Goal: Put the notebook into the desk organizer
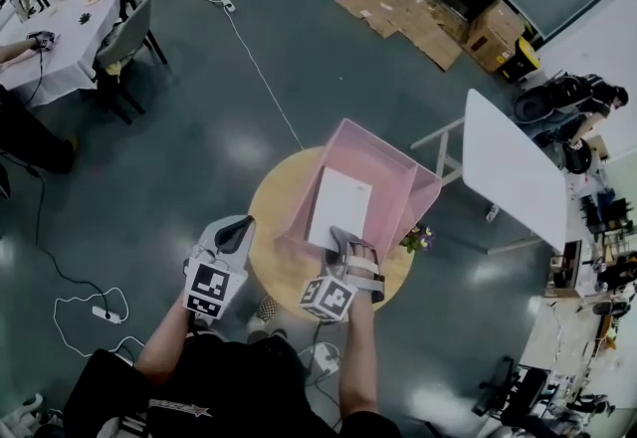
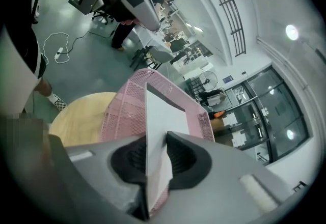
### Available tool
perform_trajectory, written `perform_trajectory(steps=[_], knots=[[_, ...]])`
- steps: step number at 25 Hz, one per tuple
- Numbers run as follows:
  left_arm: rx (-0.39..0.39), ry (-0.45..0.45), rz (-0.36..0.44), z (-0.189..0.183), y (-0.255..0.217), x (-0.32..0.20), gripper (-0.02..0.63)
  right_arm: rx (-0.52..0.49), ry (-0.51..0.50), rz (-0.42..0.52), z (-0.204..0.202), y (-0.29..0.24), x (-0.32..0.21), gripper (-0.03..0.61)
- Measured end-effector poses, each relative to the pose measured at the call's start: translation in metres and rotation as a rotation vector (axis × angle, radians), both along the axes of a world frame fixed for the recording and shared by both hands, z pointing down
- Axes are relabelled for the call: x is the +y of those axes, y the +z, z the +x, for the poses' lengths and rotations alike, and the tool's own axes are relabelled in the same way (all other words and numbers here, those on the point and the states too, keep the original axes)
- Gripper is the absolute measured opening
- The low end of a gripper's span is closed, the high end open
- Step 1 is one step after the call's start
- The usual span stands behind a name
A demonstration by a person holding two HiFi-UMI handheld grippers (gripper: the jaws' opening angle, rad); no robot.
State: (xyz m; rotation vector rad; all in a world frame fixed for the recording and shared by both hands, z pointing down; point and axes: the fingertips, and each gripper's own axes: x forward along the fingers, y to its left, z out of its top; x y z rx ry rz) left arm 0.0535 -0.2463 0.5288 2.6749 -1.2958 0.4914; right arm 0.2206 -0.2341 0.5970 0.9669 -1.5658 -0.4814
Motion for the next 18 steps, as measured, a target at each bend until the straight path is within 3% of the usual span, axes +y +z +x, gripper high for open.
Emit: perform_trajectory(steps=[8,14,18], knots=[[-0.003,0.017,-0.003,0.001,-0.001,0.004,0.011,-0.030,0.032,-0.101,0.006,0.006,0.006,0.133],[-0.001,0.029,-0.002,-0.001,-0.002,0.005,0.011,-0.075,0.061,-0.147,0.009,0.001,0.013,0.224],[0.000,0.045,0.001,0.000,-0.005,0.009,0.011,-0.091,0.074,-0.158,0.009,-0.003,0.021,0.250]])
